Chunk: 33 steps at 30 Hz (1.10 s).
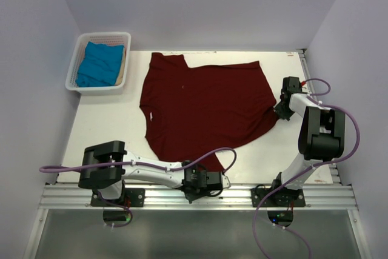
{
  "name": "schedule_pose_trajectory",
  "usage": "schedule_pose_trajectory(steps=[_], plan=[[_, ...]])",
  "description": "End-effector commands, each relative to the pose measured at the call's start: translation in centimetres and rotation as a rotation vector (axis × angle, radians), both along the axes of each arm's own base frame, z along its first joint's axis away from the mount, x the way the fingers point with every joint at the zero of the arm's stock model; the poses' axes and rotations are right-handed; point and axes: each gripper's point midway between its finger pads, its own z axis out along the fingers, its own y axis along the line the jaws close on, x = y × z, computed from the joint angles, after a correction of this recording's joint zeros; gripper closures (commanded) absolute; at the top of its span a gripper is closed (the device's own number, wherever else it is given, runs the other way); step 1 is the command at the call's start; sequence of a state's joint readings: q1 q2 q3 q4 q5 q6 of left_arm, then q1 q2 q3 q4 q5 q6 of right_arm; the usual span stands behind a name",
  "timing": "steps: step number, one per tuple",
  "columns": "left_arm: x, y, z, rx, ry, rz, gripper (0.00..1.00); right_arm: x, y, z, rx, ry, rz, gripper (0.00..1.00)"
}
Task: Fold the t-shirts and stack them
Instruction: Flatten the tshirt out
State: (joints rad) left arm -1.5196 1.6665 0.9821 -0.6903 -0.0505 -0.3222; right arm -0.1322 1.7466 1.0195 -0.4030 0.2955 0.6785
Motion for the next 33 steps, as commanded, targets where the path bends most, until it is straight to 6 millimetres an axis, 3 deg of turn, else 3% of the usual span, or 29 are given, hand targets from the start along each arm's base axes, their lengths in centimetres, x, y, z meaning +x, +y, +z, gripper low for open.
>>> schedule_pose_trajectory(steps=[1, 6, 10, 13, 18, 20, 24, 33], plan=[[0.1, -0.6, 1.2, -0.023, -0.024, 0.011, 1.0, -2.2, 1.1, -2.9, 0.055, 0.099, 0.009, 1.0], [2.7, -1.0, 4.9, -0.066, -0.164, 0.071, 1.0, -2.3, 1.3, -2.7, 0.064, 0.089, 0.013, 1.0], [6.4, -0.2, 8.2, -0.098, -0.327, 0.189, 1.0, -2.5, 1.5, -1.3, 0.066, 0.05, 0.018, 1.0], [9.6, 1.5, 10.8, -0.13, -0.412, 0.327, 1.0, -3.2, 1.7, -0.7, 0.069, 0.042, 0.025, 1.0], [14.6, 6.0, 15.0, -0.158, -0.575, 0.563, 1.0, -4.8, 1.8, 2.2, 0.055, -0.017, 0.035, 1.0], [15.7, 7.6, 16.2, -0.155, -0.615, 0.621, 1.0, -5.5, 2.0, 3.2, 0.055, -0.031, 0.039, 1.0], [17.2, 9.7, 17.8, -0.157, -0.682, 0.708, 1.0, -6.7, 2.0, 7.0, 0.031, -0.117, 0.041, 1.0], [18.0, 13.8, 22.1, -0.191, -0.776, 0.871, 1.0, -8.7, 1.9, 13.5, -0.007, -0.223, 0.053, 1.0]])
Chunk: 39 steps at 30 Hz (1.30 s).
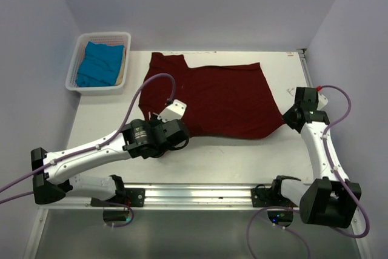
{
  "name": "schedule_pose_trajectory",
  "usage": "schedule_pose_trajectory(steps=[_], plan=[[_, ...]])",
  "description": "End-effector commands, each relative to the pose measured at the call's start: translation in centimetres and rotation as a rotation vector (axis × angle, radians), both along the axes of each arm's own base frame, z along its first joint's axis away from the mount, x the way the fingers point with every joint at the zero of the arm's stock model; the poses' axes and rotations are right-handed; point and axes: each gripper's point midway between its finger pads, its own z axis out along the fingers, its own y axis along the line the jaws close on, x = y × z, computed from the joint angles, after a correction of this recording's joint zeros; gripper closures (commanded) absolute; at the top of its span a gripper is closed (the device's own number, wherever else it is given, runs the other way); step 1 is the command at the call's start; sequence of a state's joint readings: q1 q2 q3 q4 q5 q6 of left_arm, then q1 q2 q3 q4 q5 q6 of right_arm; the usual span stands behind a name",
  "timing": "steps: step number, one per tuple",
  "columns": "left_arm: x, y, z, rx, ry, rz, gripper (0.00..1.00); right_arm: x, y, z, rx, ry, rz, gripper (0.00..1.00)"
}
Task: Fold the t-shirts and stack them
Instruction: Flatten the tshirt out
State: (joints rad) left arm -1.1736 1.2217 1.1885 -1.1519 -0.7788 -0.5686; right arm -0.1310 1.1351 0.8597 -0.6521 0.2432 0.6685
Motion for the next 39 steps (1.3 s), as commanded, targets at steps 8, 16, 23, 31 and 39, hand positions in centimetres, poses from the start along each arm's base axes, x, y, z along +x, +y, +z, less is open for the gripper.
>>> schedule_pose_trajectory(steps=[8, 16, 23, 31, 39], plan=[[0.0, 3.2, 6.5, -0.153, -0.126, 0.129, 1.0, -2.3, 0.0, 8.7, -0.054, -0.136, 0.02, 1.0], [-0.7, 2.4, 6.0, -0.174, -0.065, 0.096, 1.0, -3.5, 0.6, 12.0, -0.052, -0.194, 0.049, 1.0], [-0.7, 1.1, 4.5, -0.156, -0.034, 0.036, 1.0, -4.0, 1.0, 9.5, -0.03, -0.131, 0.075, 1.0], [-0.5, -0.8, 2.6, -0.104, 0.018, -0.029, 1.0, -2.8, 1.2, 2.4, 0.004, -0.014, 0.083, 0.97], [0.1, -0.9, 3.2, -0.102, -0.02, -0.024, 1.0, -3.1, 2.0, -6.0, 0.096, 0.181, 0.063, 0.62]])
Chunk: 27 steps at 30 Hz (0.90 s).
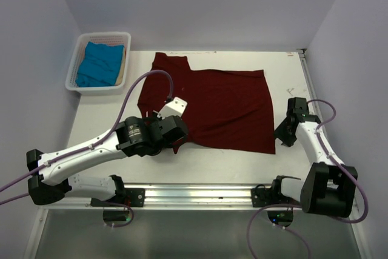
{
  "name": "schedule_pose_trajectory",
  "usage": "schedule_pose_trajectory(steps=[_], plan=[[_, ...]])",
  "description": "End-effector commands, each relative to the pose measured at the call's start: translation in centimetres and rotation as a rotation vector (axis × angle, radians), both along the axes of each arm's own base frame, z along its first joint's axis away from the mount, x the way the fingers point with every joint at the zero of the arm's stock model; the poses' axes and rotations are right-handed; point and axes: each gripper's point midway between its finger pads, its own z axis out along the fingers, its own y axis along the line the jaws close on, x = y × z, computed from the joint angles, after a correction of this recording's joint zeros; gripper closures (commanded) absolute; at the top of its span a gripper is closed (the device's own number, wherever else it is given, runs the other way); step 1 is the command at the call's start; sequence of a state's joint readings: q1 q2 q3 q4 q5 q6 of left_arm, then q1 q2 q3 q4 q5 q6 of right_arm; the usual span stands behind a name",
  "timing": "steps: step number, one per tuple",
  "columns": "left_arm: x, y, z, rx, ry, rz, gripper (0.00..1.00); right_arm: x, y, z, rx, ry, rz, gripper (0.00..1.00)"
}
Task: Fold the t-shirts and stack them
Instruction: Flatten the tshirt out
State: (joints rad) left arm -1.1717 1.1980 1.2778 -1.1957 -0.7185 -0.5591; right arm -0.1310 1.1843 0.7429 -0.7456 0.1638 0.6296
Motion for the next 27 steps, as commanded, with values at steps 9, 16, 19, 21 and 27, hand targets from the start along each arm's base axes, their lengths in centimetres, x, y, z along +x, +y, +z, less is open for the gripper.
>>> schedule_pose_trajectory(steps=[9, 16, 19, 21, 27], plan=[[0.5, 0.5, 0.1, -0.043, -0.051, 0.02, 1.0, 3.1, 0.8, -3.5, 0.076, -0.001, -0.045, 0.6], [0.3, 1.0, 0.1, -0.05, -0.059, 0.028, 1.0, 1.7, 1.3, -3.9, 0.1, 0.036, -0.05, 0.68], [0.4, 1.1, 0.2, -0.053, -0.063, 0.029, 1.0, 0.5, 1.2, -3.1, 0.084, 0.04, -0.044, 0.68], [0.4, 1.0, 0.2, -0.054, -0.065, 0.03, 1.0, 0.2, 1.1, -2.0, 0.074, 0.013, -0.044, 0.67], [0.4, 0.9, -0.1, -0.047, -0.059, 0.025, 1.0, -1.3, 1.2, -0.8, 0.063, 0.017, -0.024, 0.63]])
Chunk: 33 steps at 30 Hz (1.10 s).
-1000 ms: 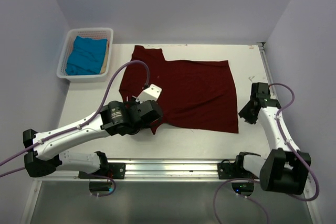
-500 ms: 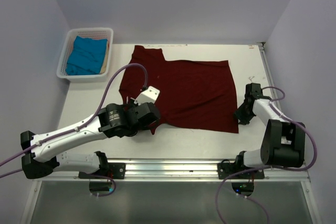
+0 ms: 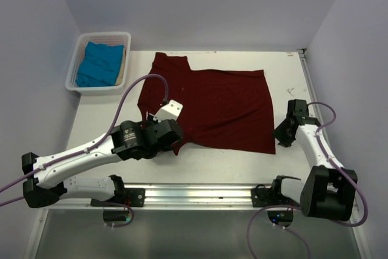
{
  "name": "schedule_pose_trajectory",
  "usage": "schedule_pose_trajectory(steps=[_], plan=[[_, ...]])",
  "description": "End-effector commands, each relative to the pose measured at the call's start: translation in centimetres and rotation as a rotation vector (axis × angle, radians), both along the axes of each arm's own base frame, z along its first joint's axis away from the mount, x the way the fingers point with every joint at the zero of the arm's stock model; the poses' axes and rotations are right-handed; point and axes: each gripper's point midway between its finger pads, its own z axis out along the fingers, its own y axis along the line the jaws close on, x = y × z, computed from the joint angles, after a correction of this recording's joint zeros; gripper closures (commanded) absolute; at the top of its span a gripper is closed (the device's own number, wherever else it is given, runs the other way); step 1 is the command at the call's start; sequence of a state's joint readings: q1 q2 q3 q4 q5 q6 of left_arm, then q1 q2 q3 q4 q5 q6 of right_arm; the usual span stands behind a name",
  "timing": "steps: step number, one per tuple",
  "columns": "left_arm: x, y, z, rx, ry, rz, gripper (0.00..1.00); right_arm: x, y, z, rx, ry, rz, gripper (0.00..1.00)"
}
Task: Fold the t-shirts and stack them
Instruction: Flatten the tshirt out
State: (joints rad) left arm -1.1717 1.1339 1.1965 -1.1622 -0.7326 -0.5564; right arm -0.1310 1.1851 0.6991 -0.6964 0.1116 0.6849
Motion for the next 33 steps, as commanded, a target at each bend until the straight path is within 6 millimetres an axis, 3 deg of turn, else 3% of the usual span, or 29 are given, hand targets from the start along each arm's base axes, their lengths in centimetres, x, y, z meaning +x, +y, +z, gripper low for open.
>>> schedule_pose_trajectory(steps=[1, 12, 25, 29, 32, 33], plan=[[0.7, -0.2, 0.7, -0.04, -0.042, 0.021, 1.0, -1.6, 0.2, 0.2, 0.003, 0.041, 0.012, 0.63], [0.4, 0.0, 0.4, -0.041, -0.032, 0.021, 1.0, -3.5, 2.0, -4.2, 0.104, 0.147, 0.023, 0.61], [0.4, 0.0, 0.3, -0.043, -0.033, 0.02, 1.0, -2.4, 0.4, -4.6, 0.025, 0.143, -0.012, 0.57], [0.4, 0.0, 0.3, -0.043, -0.035, 0.021, 1.0, -2.0, -0.4, -5.0, -0.011, 0.141, -0.022, 0.63], [0.4, -0.1, 0.2, -0.039, -0.032, 0.02, 1.0, -2.0, -0.8, -6.2, -0.036, 0.172, -0.022, 0.75], [0.4, -0.1, 0.1, -0.035, -0.03, 0.02, 1.0, -2.0, -0.9, -6.6, -0.036, 0.176, -0.02, 0.86]])
